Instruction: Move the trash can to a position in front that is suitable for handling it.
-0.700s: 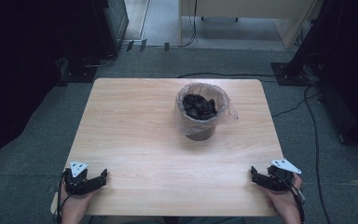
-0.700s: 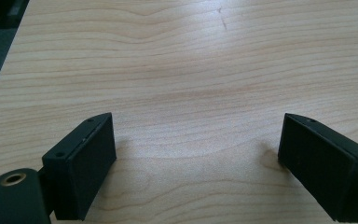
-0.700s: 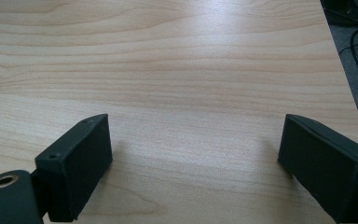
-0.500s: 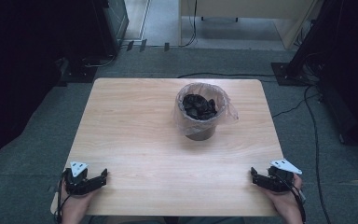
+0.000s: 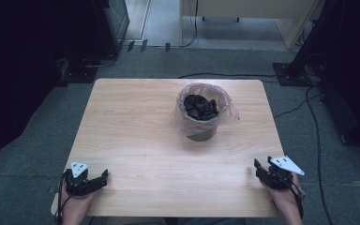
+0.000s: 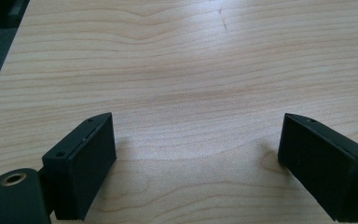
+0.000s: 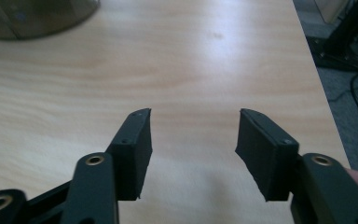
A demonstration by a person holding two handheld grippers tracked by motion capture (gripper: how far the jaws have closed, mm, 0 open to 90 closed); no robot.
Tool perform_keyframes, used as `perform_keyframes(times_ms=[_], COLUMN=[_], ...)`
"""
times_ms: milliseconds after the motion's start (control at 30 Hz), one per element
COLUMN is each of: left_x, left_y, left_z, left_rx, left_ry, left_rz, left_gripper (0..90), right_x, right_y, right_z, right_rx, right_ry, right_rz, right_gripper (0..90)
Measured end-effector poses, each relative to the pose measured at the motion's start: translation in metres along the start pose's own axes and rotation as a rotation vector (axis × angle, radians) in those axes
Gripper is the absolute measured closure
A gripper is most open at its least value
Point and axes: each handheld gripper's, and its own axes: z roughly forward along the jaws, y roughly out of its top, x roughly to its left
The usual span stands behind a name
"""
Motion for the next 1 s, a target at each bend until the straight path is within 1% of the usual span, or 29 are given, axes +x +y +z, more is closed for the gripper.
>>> perform_keyframes(times_ms=[33,100,133,167,233,333,433,533,567,667,700,800,867,933,1000], left_x=[0.0,0.0,0.0,0.0,0.0,0.0,0.0,-0.001,-0.001,-0.001,-0.001,-0.001,-0.001,-0.001,-0.001], left_y=[0.0,0.0,0.0,0.0,0.0,0.0,0.0,0.0,0.0,0.001,0.001,0.001,0.001,0.0,0.0], left_z=[0.0,0.0,0.0,0.0,0.0,0.0,0.0,0.001,0.001,0.001,0.001,0.001,0.001,0.001,0.001], left_rx=[0.0,0.0,0.0,0.0,0.0,0.0,0.0,0.0,0.0,0.0,0.0,-0.001,0.0,-0.001,-0.001], left_ry=[0.0,0.0,0.0,0.0,0.001,0.001,0.002,0.003,0.003,0.004,0.004,0.004,0.003,0.004,0.003], left_rz=[0.0,0.0,0.0,0.0,-0.001,-0.001,-0.002,-0.002,-0.002,-0.002,-0.002,-0.002,-0.001,-0.001,-0.001], left_gripper=[10.9,10.9,10.9,10.9,10.9,10.9,10.9,11.0,10.9,11.0,11.0,11.0,11.1,11.2,11.2], right_x=[0.001,0.002,0.003,0.005,0.009,0.014,0.018,0.022,0.022,0.023,0.024,0.026,0.028,0.03,0.03], right_y=[0.005,0.015,0.021,0.026,0.037,0.053,0.07,0.087,0.087,0.103,0.108,0.121,0.128,0.135,0.141], right_z=[0.001,0.003,0.005,0.008,0.013,0.024,0.034,0.043,0.043,0.052,0.055,0.064,0.071,0.079,0.087], right_rx=[-0.007,-0.026,-0.037,-0.047,-0.065,-0.088,-0.105,-0.111,-0.111,-0.112,-0.112,-0.112,-0.117,-0.121,-0.126], right_ry=[0.003,0.027,0.04,0.041,0.033,0.05,0.066,0.072,0.072,0.071,0.074,0.082,0.085,0.089,0.083], right_rz=[0.007,0.036,0.047,0.048,0.034,0.034,0.035,0.038,0.038,0.049,0.056,0.057,0.057,0.066,0.073], right_gripper=[52.4,57.5,58.2,58.2,58.0,58.9,62.3,68.2,68.2,72.8,73.6,75.6,76.3,77.2,78.4])
